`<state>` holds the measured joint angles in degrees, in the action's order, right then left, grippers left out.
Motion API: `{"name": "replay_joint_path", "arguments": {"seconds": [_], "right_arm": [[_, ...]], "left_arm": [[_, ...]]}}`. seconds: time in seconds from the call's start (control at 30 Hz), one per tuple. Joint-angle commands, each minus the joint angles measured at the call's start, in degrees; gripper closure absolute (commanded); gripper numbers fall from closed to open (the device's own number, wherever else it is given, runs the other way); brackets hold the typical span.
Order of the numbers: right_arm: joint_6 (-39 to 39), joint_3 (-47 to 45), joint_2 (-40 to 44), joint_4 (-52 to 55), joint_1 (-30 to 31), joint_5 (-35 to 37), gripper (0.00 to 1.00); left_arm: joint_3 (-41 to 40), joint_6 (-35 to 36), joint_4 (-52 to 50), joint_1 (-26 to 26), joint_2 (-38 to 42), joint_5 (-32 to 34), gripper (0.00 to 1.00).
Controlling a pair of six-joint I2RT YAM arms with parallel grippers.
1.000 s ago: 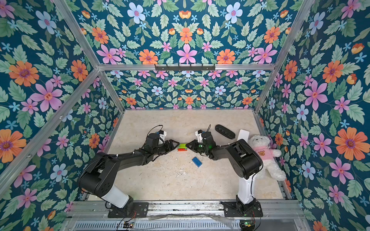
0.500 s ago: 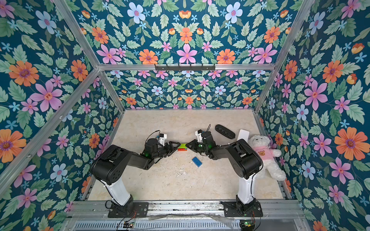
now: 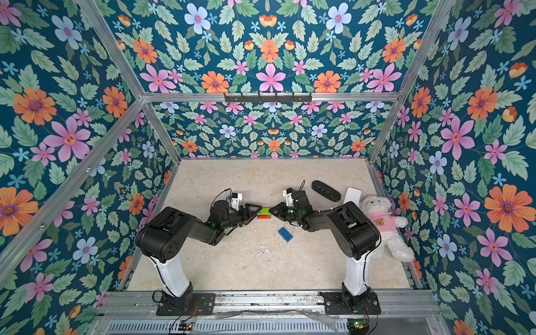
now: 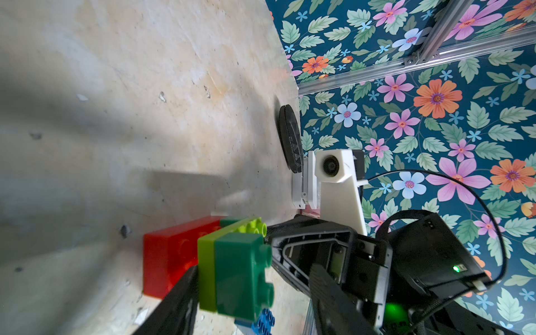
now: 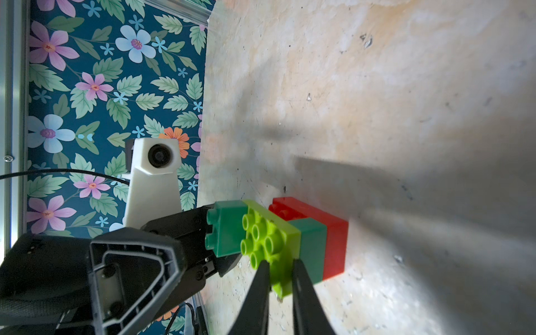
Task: Assemble the number 5 with lego
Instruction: Assemble the lego brick with the lego brick.
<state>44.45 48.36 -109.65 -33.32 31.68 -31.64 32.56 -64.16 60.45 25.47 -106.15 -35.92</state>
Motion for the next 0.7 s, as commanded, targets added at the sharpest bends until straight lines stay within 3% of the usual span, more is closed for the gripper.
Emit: {"name": "replay_joint_path", "arguments": {"seconds": [0.0, 0.33, 0.43, 0.67], "right_arm": [[-0.4, -0.63, -1.0, 13.75, 0.13, 3.82, 0.83], [-0.51, -0.69, -0.92, 13.9, 0.22, 3.87, 0.83], [-0.59, -0.76, -1.01, 13.89, 0.18, 3.86, 0.83], [-0.69, -0.65, -1.06, 13.78, 0.19, 3.78, 0.83]], "left_arm": [[0.2, -0.29, 3.54, -0.06, -0.37, -1.3, 0.42], [0.58, -0.39, 3.54, -0.29, -1.48, -2.05, 0.62], [0.73, -0.35, 3.76, -0.34, -1.82, -2.39, 0.72], [1.32, -0.07, 2.97, -0.26, -1.78, -2.72, 0.8]]}}
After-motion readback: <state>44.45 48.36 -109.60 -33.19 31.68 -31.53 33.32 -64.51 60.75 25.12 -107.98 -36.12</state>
